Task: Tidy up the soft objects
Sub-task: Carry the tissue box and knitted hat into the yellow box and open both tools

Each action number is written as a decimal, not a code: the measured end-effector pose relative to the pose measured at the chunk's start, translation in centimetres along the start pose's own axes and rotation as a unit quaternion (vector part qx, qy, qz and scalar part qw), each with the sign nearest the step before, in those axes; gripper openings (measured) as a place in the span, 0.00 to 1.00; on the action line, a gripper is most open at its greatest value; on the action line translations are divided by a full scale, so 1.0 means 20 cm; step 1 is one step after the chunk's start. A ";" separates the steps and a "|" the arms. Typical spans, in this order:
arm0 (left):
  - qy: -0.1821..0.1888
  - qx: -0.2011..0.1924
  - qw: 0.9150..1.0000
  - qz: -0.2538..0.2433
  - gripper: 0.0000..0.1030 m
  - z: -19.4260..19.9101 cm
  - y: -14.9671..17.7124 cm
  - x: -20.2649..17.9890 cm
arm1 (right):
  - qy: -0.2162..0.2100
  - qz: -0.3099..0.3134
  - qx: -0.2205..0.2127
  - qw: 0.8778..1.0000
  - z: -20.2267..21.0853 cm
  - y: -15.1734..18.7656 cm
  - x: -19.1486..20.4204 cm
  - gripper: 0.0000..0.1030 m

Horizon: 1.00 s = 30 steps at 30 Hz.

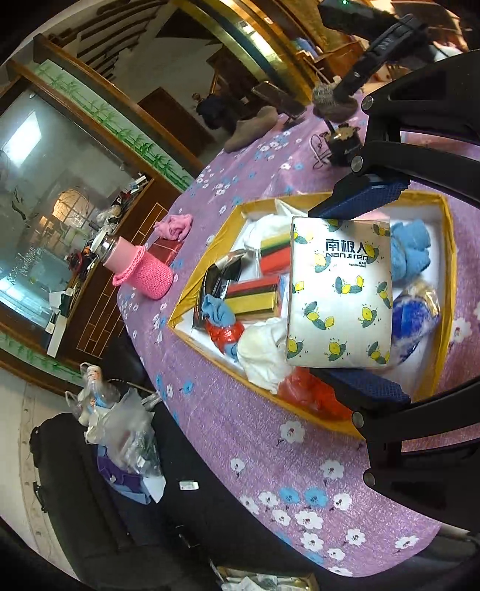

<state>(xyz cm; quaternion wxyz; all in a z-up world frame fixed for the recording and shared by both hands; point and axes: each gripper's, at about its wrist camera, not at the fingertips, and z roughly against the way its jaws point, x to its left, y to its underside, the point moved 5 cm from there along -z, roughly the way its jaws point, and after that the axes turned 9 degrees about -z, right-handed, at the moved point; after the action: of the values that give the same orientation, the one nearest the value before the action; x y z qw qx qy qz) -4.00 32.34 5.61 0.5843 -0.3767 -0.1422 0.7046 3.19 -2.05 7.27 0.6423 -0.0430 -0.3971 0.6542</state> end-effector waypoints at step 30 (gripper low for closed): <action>0.009 0.025 0.999 -0.032 0.71 -0.26 0.07 0.04 | 0.047 0.181 0.097 0.978 -0.43 0.37 0.48 0.60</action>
<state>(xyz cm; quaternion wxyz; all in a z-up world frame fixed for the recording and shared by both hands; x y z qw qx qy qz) -1.36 31.37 0.92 0.6169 -0.3634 -0.1313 0.6857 0.40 11.49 1.44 0.5323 -0.0825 -0.2872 0.7921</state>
